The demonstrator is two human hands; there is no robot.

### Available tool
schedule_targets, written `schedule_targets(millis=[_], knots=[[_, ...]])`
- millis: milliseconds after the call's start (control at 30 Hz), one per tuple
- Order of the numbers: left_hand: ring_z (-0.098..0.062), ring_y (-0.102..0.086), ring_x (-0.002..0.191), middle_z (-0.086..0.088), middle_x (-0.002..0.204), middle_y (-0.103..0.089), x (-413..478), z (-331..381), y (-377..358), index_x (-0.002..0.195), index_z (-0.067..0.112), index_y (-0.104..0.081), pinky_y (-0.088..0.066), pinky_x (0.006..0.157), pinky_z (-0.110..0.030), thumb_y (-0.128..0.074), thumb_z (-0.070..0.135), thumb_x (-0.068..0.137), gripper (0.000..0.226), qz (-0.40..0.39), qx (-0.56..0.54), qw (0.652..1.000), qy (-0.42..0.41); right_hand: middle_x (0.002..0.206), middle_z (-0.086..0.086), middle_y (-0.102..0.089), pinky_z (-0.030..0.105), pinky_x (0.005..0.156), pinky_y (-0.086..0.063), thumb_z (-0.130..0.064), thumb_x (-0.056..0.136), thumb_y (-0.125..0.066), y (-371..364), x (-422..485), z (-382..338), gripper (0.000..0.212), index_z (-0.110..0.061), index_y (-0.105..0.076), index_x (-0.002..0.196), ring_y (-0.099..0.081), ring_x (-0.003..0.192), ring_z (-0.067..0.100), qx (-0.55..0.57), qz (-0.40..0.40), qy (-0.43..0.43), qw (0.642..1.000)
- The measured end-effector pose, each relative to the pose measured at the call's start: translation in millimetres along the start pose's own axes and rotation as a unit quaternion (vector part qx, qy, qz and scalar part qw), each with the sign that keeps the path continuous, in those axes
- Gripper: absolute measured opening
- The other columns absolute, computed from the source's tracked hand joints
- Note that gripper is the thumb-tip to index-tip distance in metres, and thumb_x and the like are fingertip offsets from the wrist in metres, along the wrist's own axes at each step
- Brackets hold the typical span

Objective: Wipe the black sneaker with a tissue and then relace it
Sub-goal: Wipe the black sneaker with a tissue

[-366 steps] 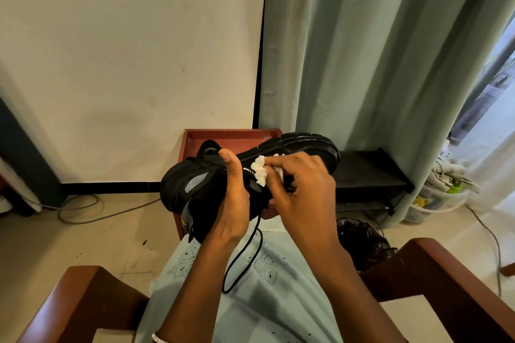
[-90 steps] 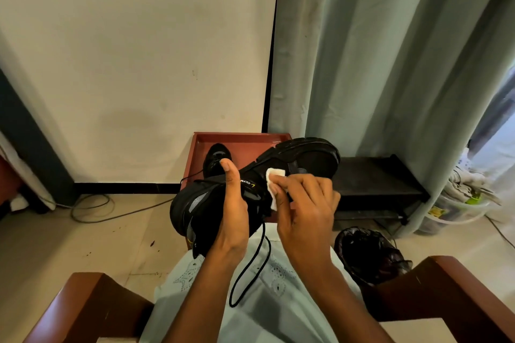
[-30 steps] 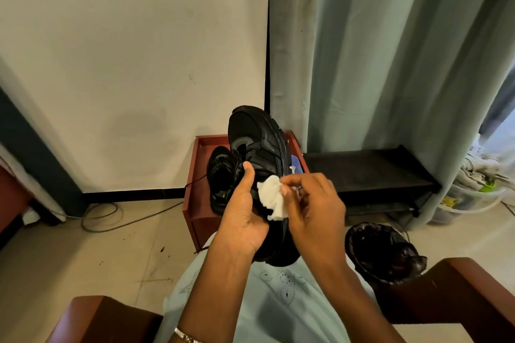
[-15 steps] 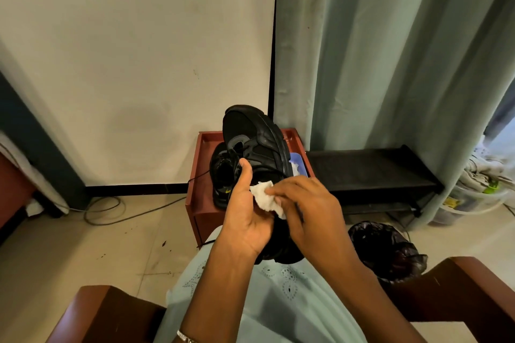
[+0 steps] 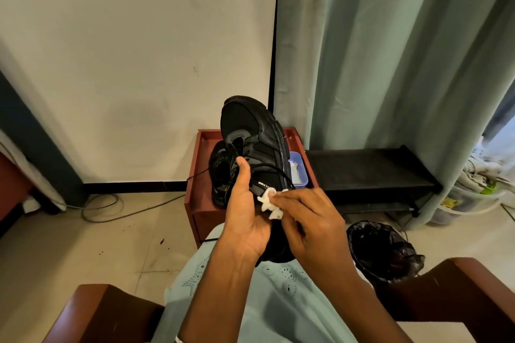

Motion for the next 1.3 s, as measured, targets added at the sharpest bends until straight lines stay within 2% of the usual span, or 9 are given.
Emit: schedule_targets(millis=[100, 233, 400, 567, 733, 867, 1000, 1133, 1300], knots=[[-0.027, -0.074, 0.071, -0.019, 0.088, -0.073, -1, -2, 0, 0.103, -0.003, -0.07, -0.061, 0.059, -0.032, -0.053, 0.066, 0.086, 0.073, 0.013, 0.004, 1.0, -0.007, 0.097, -0.001, -0.072, 0.027, 0.086, -0.049, -0.017, 0.09, -0.061, -4, 7, 7, 0.02, -0.01, -0.077, 0.1, -0.058, 0.094, 0.015, -0.026, 0.007, -0.019, 0.999], [-0.03, -0.072, 0.1, -0.021, 0.113, -0.071, -6, -5, -1, 0.12, -0.003, -0.063, -0.057, 0.084, -0.038, -0.054, 0.065, 0.087, 0.077, 0.018, 0.0, 1.0, -0.011, 0.096, -0.002, -0.072, 0.026, 0.084, -0.049, -0.007, 0.085, -0.071, -14, 28, 6, 0.018, -0.013, -0.078, 0.101, -0.057, 0.095, 0.015, -0.046, -0.008, -0.056, 0.997], [-0.025, -0.074, 0.075, -0.017, 0.087, -0.073, -4, 8, 4, 0.114, -0.001, -0.064, -0.062, 0.062, -0.033, -0.05, 0.068, 0.087, 0.076, 0.016, 0.008, 0.999, -0.029, 0.105, -0.006, -0.071, 0.021, 0.089, -0.05, -0.024, 0.09, -0.054, -9, 15, -12, 0.028, -0.019, -0.077, 0.107, -0.061, 0.1, 0.012, 0.026, -0.062, -0.02, 0.998], [-0.026, -0.073, 0.065, -0.018, 0.083, -0.073, -5, 10, 4, 0.099, 0.002, -0.07, -0.06, 0.052, -0.032, -0.051, 0.067, 0.087, 0.068, 0.024, 0.002, 0.999, -0.029, 0.104, -0.004, -0.073, 0.022, 0.086, -0.05, -0.014, 0.087, -0.064, -6, 5, 0, 0.021, -0.014, -0.078, 0.104, -0.063, 0.094, 0.012, 0.017, -0.039, -0.01, 0.999], [-0.03, -0.073, 0.094, -0.02, 0.108, -0.072, -5, 3, 3, 0.112, 0.001, -0.069, -0.061, 0.073, -0.037, -0.052, 0.068, 0.086, 0.073, 0.018, 0.01, 0.999, -0.025, 0.102, -0.005, -0.075, 0.025, 0.087, -0.051, -0.006, 0.08, -0.078, -11, 24, 18, 0.025, -0.016, -0.078, 0.103, -0.064, 0.096, 0.01, -0.008, -0.024, -0.062, 0.998], [-0.028, -0.074, 0.076, -0.019, 0.091, -0.074, -4, 10, 8, 0.102, 0.0, -0.072, -0.061, 0.063, -0.035, -0.059, 0.064, 0.083, 0.068, 0.028, 0.01, 0.999, -0.028, 0.101, -0.002, -0.074, 0.018, 0.088, -0.048, -0.011, 0.084, -0.069, -9, 13, -5, 0.02, -0.013, -0.078, 0.102, -0.063, 0.094, 0.012, 0.004, -0.021, -0.022, 1.0], [-0.027, -0.069, 0.077, -0.019, 0.095, -0.07, -4, 12, 10, 0.119, -0.003, -0.064, -0.061, 0.066, -0.032, -0.07, 0.044, 0.083, 0.06, 0.04, 0.027, 0.999, -0.019, 0.1, 0.001, -0.073, 0.022, 0.086, -0.05, -0.018, 0.089, -0.061, -4, 4, -12, 0.024, -0.009, -0.078, 0.103, -0.062, 0.093, 0.013, 0.008, -0.016, 0.014, 1.0], [-0.028, -0.072, 0.078, -0.017, 0.09, -0.072, -6, 3, 3, 0.103, -0.002, -0.069, -0.061, 0.066, -0.033, -0.07, 0.021, 0.085, 0.029, 0.045, 0.023, 0.998, -0.028, 0.1, -0.001, -0.073, 0.023, 0.086, -0.05, -0.012, 0.085, -0.071, -4, 27, 8, 0.019, -0.012, -0.078, 0.102, -0.064, 0.094, 0.013, -0.019, 0.008, -0.022, 1.0], [-0.025, -0.07, 0.066, -0.017, 0.078, -0.07, -9, 5, 1, 0.086, -0.003, -0.069, -0.06, 0.06, -0.03, -0.067, 0.03, 0.089, 0.033, 0.033, 0.012, 0.999, -0.014, 0.102, -0.001, -0.073, 0.017, 0.09, -0.048, -0.008, 0.082, -0.072, -1, 23, 4, 0.021, -0.012, -0.078, 0.102, -0.062, 0.097, 0.01, 0.004, -0.01, -0.022, 1.0]])
Point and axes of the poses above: each hand's wrist, its own x-axis towards the middle knuckle, its own y-axis out of the back of the hand, z = x × y, the point moved 6 cm from there along x, towards the middle knuckle
